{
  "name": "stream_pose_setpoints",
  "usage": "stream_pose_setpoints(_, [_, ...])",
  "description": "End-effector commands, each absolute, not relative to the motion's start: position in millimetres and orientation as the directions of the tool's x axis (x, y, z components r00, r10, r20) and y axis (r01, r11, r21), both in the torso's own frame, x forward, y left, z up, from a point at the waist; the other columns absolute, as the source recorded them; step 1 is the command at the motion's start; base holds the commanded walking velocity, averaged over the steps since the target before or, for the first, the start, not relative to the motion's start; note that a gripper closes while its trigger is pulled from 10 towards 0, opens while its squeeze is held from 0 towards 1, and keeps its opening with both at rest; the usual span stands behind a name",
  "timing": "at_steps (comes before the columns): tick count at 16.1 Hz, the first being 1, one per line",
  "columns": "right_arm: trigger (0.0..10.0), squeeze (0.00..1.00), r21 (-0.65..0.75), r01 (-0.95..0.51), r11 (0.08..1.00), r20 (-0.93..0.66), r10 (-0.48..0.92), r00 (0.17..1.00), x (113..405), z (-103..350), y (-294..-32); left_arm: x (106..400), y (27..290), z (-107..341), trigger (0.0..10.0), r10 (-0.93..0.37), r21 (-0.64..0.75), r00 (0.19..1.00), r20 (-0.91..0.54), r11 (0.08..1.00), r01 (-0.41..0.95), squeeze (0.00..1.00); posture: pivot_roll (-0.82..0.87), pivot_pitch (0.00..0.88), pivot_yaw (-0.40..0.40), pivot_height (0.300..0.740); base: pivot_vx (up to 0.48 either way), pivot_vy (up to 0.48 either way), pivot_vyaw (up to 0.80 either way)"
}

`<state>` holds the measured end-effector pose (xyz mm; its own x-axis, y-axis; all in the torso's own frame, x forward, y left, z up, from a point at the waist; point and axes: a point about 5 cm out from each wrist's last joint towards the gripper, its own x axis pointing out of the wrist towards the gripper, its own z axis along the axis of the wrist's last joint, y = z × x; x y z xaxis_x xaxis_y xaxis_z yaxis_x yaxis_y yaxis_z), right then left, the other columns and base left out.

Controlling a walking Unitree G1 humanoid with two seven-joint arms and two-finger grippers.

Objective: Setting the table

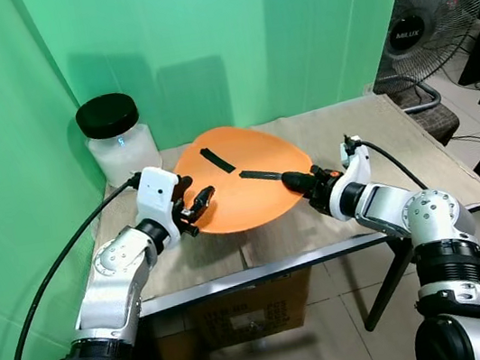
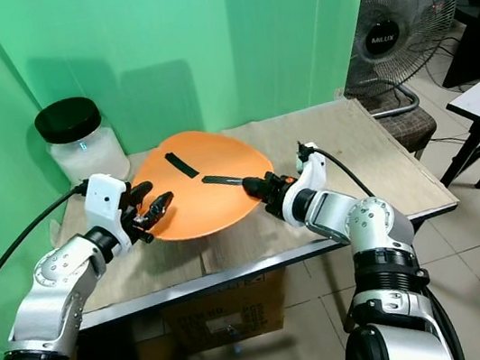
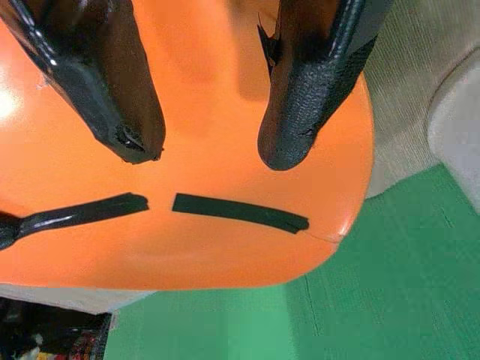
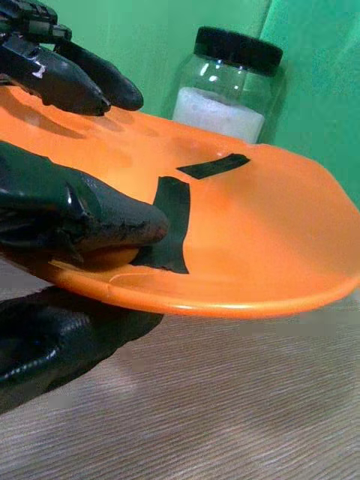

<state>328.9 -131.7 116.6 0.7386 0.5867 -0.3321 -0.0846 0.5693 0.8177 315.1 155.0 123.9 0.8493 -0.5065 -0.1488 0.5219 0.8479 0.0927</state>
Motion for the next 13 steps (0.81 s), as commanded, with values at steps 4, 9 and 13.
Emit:
stream_pose_setpoints(4, [0.0,0.00,0.840,-0.118,0.530,-0.268,0.593,0.759,328,127,-132,319,166,156,10.0,-0.492,0.076,0.870,-0.029,0.867,0.493,0.00,-0.09,0.000,0.033,0.740,0.000,0.000,0.00])
stream_pose_setpoints(9, [0.0,0.00,0.855,-0.187,0.484,-0.155,0.582,0.798,328,150,-137,303,186,188,10.0,-0.442,0.088,0.895,0.062,0.895,0.436,0.00,-0.09,0.000,0.045,0.740,0.000,0.000,0.00])
stream_pose_setpoints(13, [0.0,0.00,0.816,-0.265,0.514,-0.069,0.541,0.838,315,168,-147,282,194,203,10.0,-0.408,0.117,0.910,0.080,0.910,0.398,0.00,-0.08,0.000,0.055,0.740,0.000,0.000,0.00])
